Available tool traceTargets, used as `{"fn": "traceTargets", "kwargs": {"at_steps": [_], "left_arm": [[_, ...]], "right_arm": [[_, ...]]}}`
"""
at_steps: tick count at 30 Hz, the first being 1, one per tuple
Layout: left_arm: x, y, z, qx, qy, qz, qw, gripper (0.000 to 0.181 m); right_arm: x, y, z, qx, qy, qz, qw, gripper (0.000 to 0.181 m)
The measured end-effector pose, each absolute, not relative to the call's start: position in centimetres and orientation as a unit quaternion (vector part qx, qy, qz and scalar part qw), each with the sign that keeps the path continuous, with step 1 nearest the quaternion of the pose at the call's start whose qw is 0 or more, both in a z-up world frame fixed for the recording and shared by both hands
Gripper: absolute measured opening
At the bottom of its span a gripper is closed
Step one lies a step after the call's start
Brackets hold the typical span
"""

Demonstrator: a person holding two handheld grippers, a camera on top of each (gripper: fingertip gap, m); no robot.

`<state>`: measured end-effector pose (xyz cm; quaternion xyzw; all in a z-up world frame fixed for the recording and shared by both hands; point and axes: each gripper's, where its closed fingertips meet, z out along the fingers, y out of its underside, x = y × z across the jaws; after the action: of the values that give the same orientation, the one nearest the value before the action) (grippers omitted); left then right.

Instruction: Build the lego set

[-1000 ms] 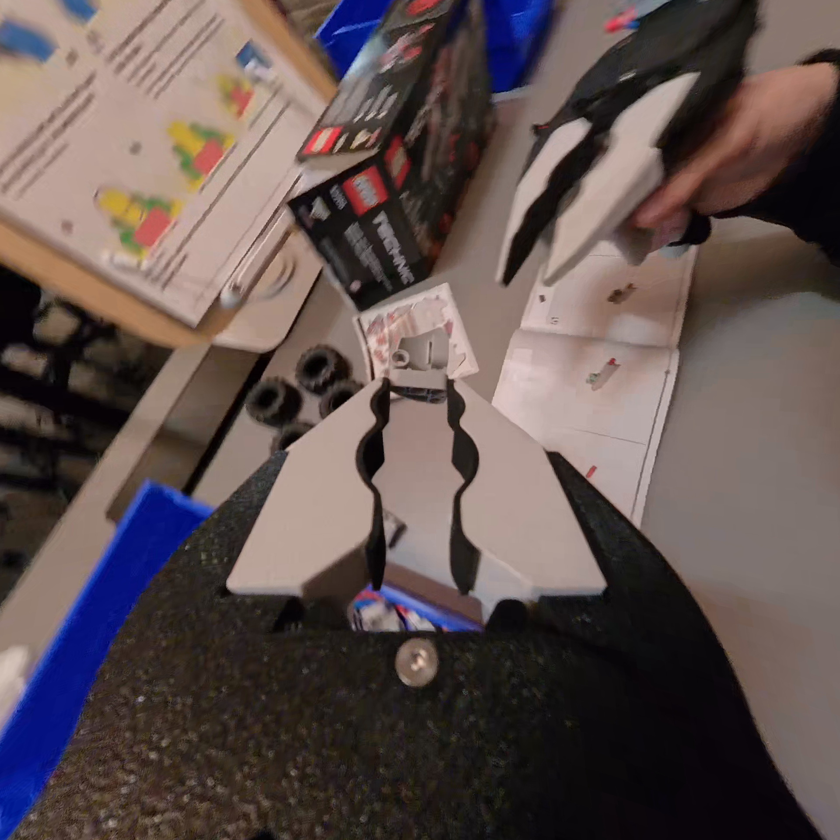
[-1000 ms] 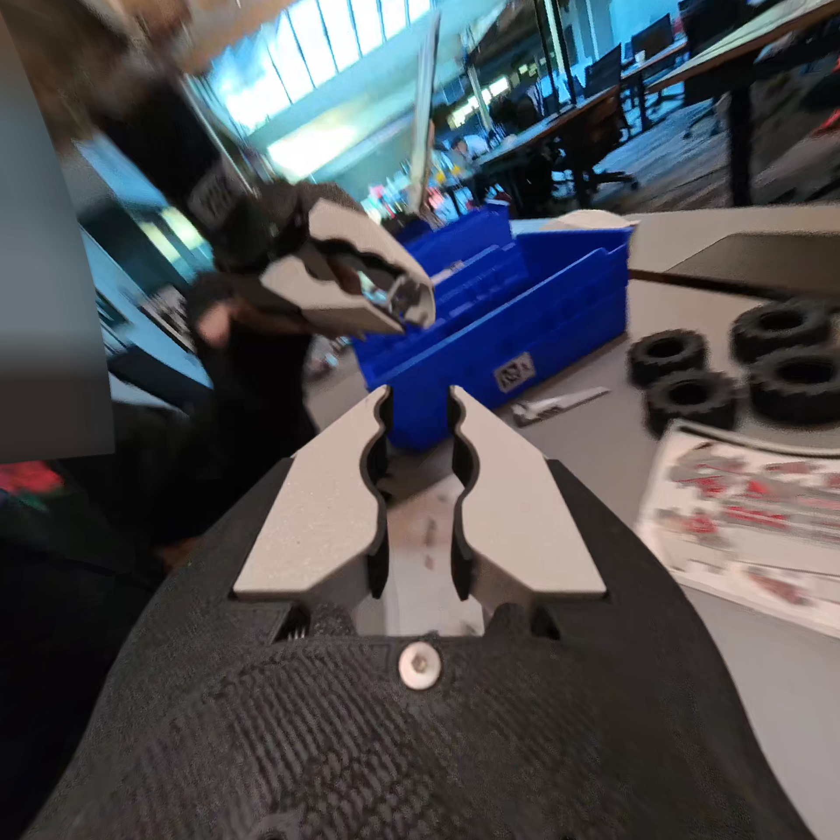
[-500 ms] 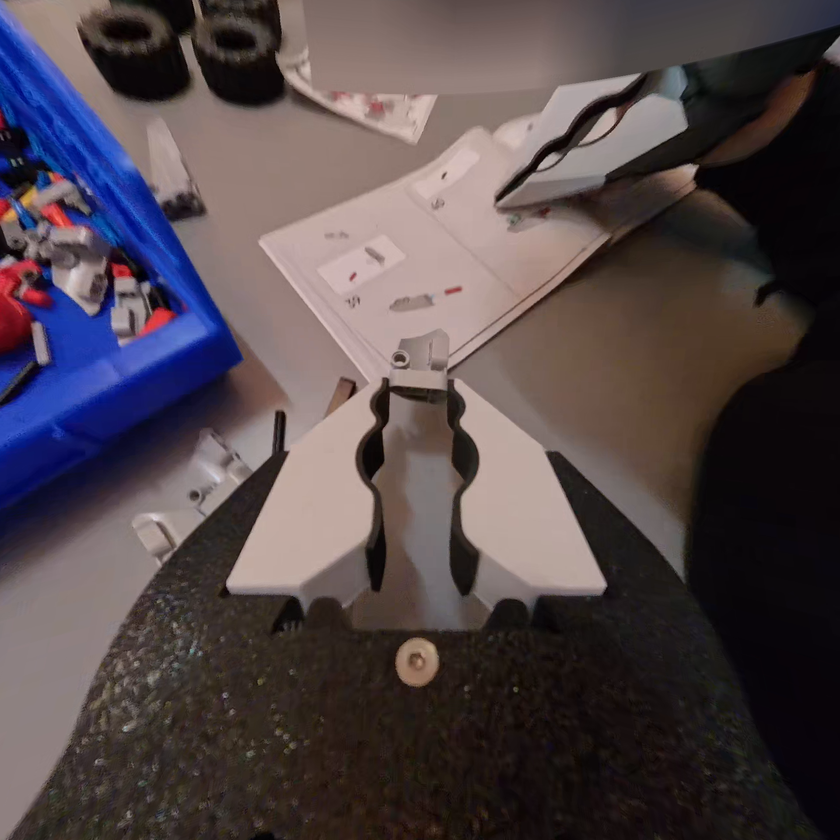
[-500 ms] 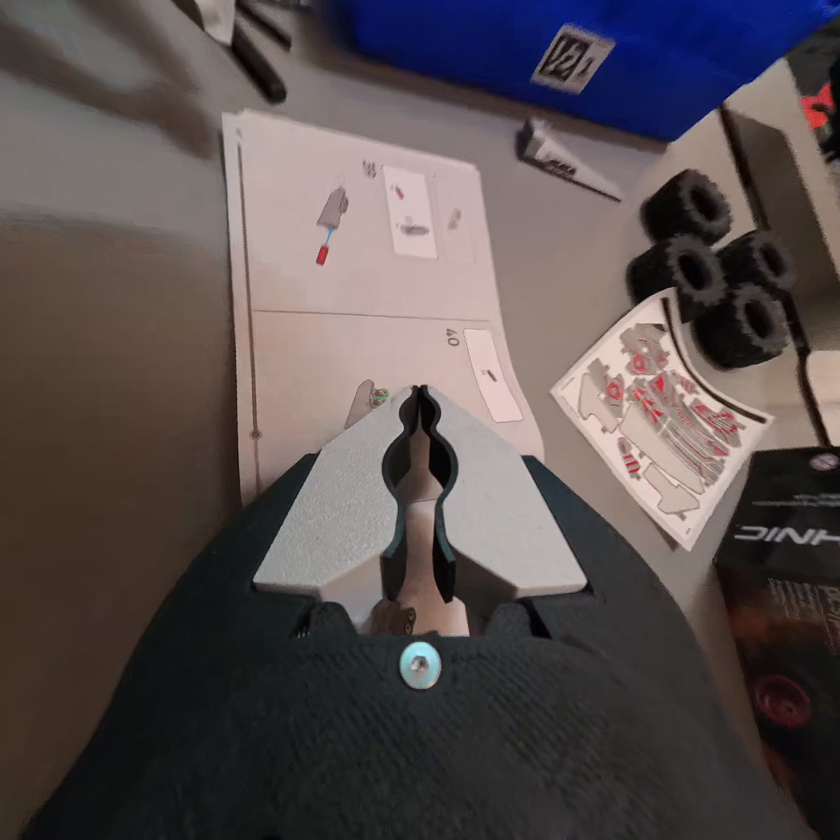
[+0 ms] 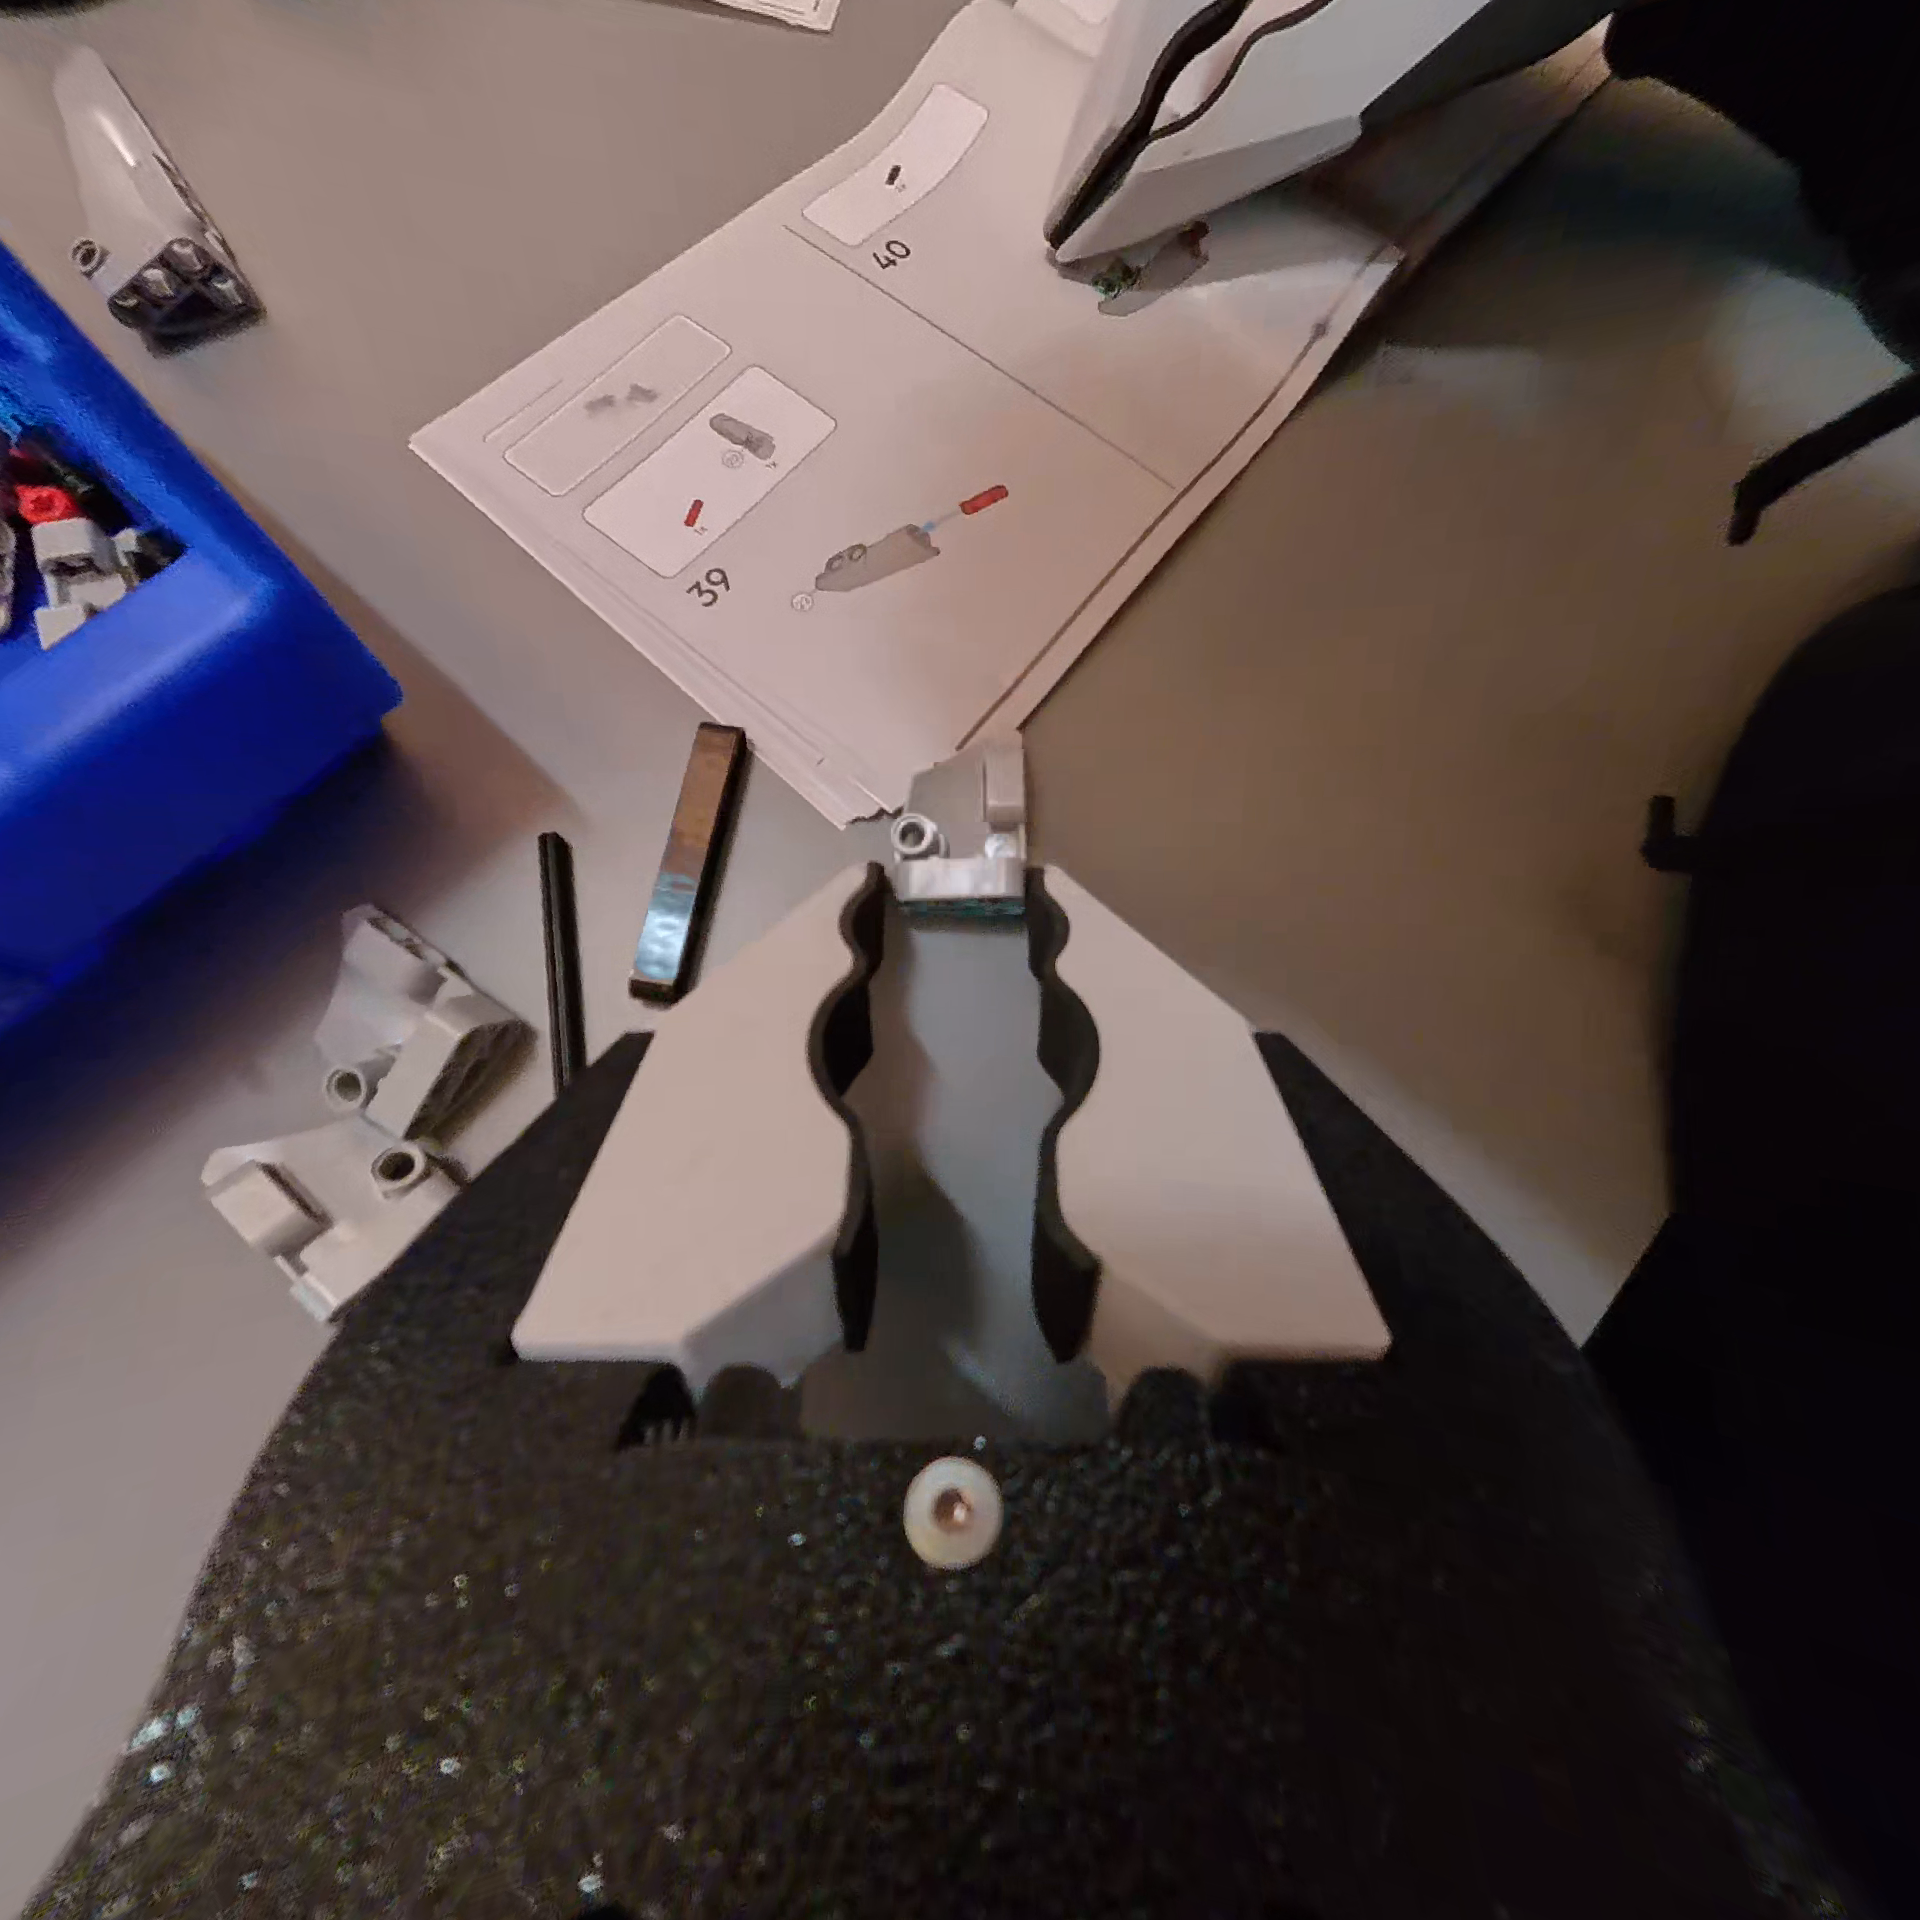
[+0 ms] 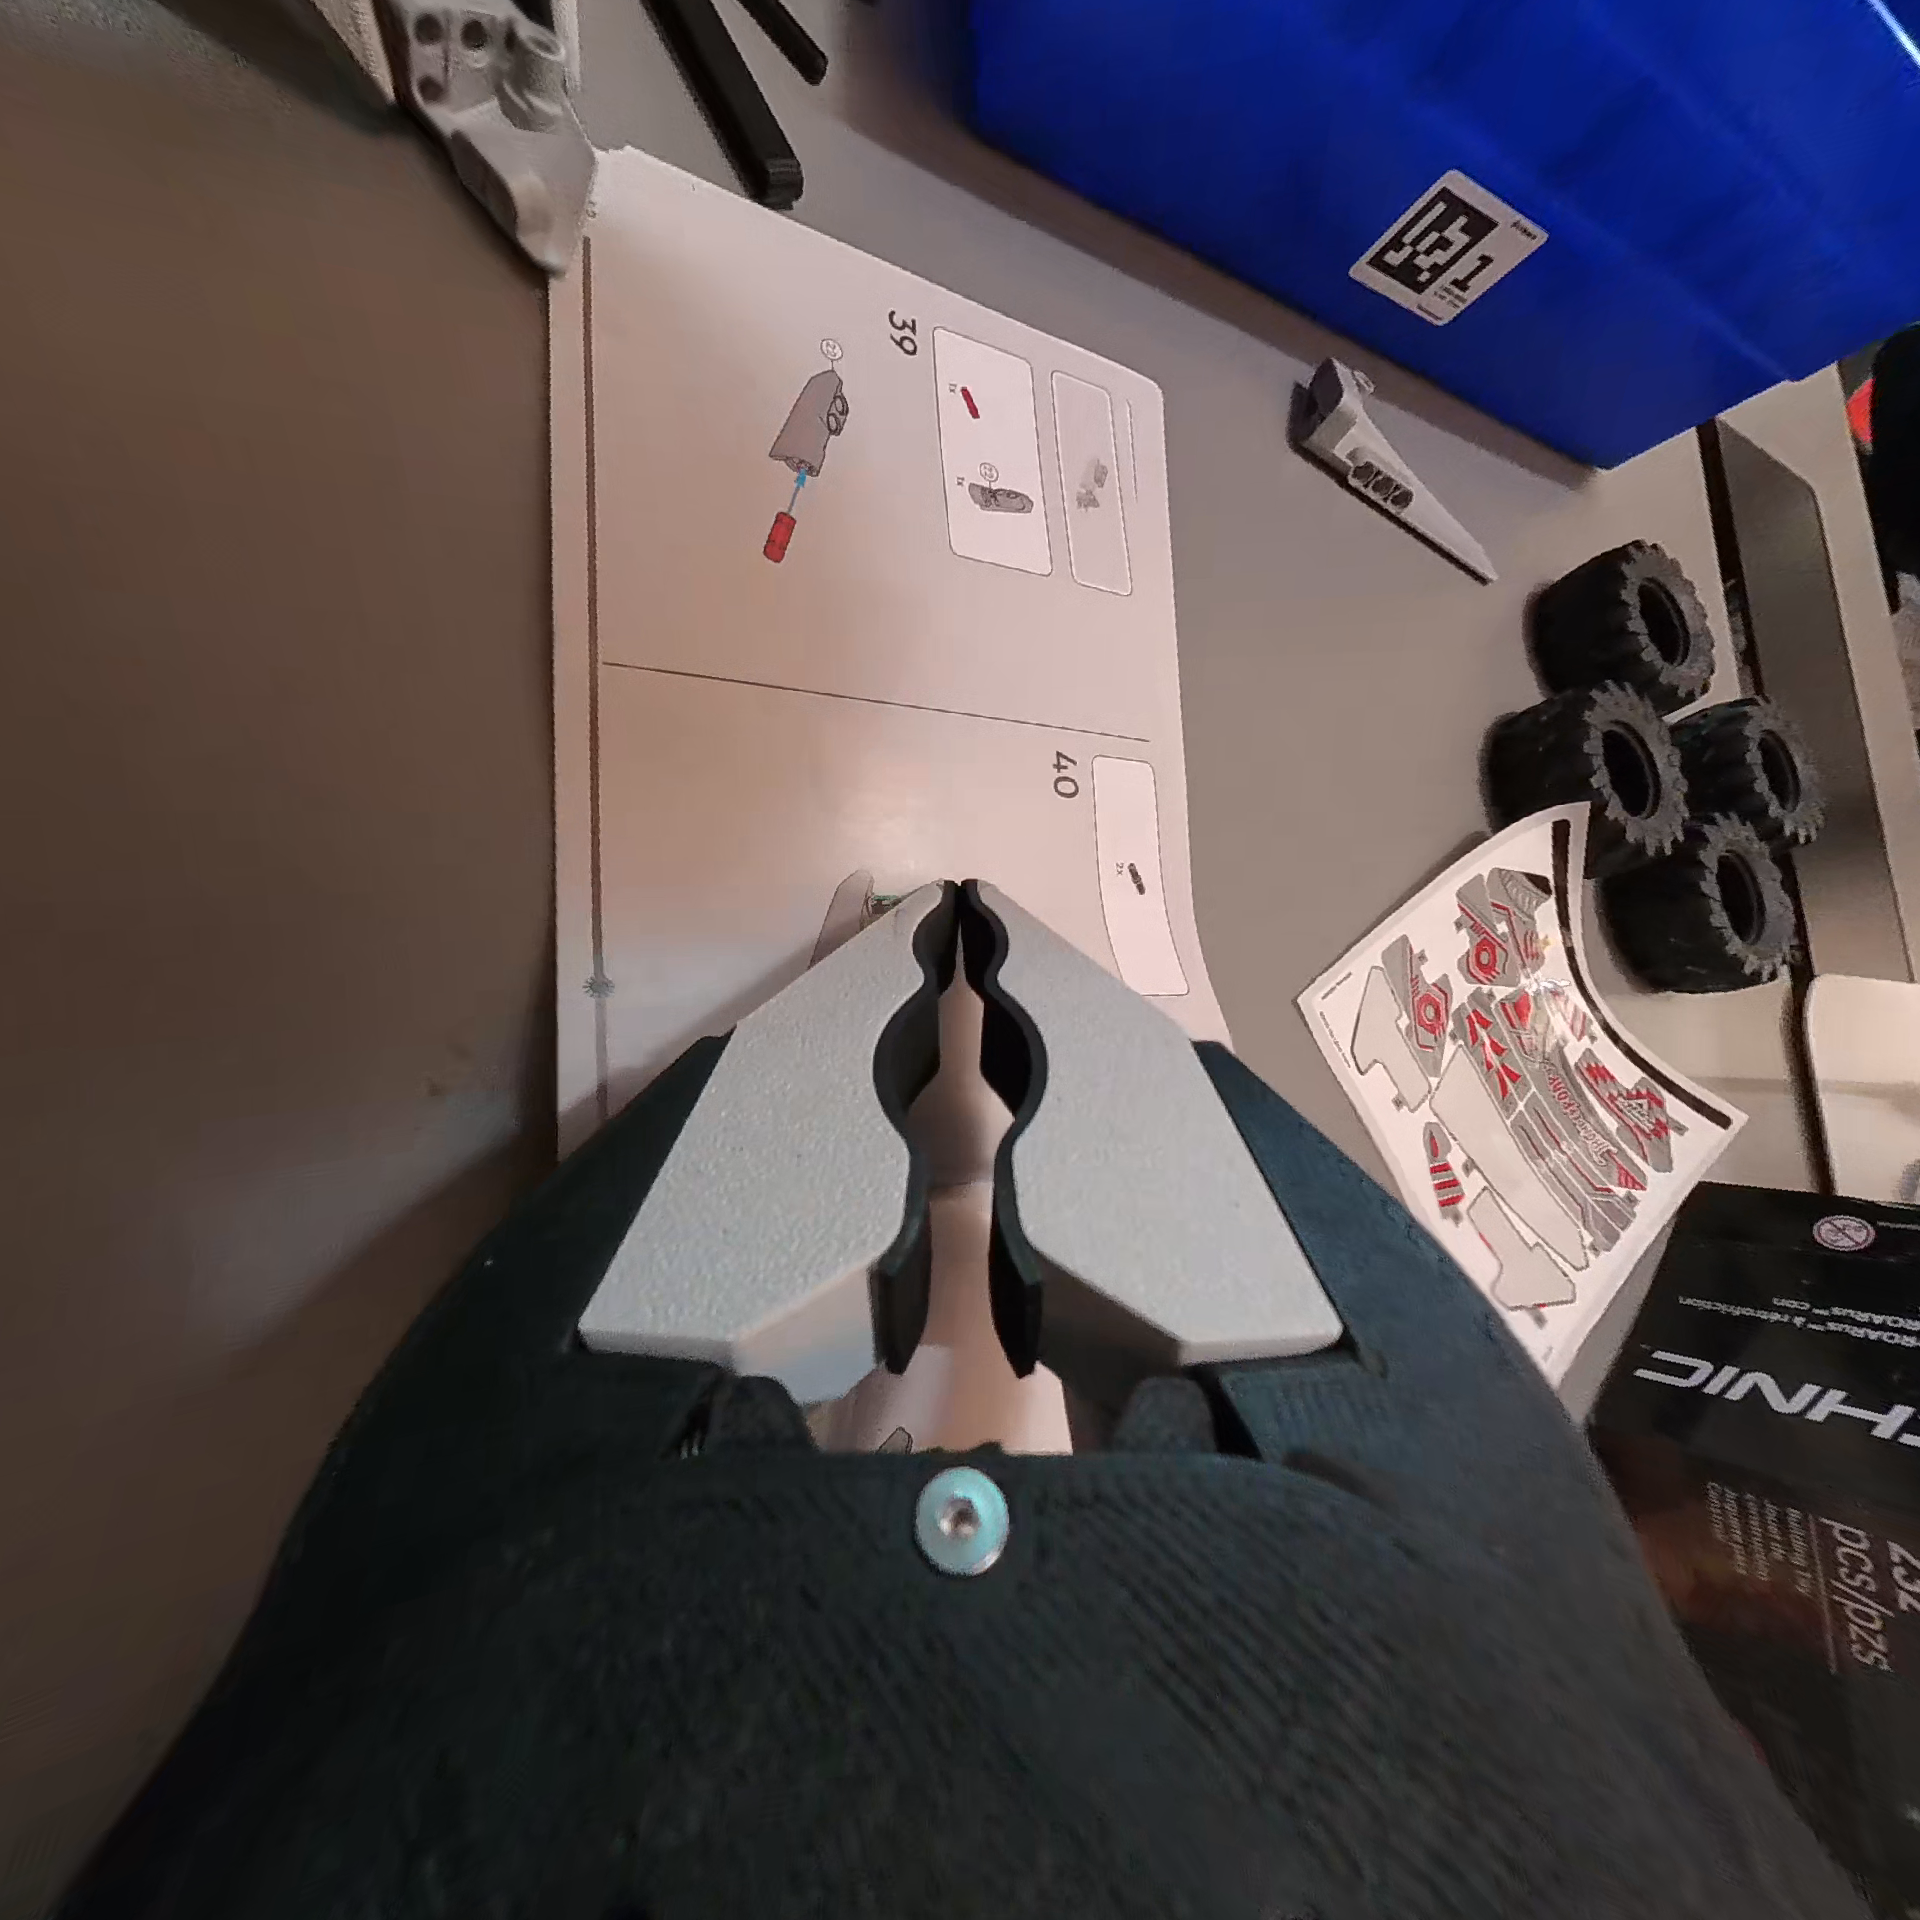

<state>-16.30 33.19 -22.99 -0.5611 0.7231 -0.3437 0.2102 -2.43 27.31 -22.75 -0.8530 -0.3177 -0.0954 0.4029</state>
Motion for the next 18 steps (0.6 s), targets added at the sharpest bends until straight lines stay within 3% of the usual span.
{"fn": "traceTargets", "kwargs": {"at_steps": [18], "left_arm": [[-17.4,32.0,-23.1,-0.547,0.744,-0.315,0.219,0.028]], "right_arm": [[-2.8,25.6,-21.5,-0.843,-0.322,-0.074,0.424,0.0]]}}
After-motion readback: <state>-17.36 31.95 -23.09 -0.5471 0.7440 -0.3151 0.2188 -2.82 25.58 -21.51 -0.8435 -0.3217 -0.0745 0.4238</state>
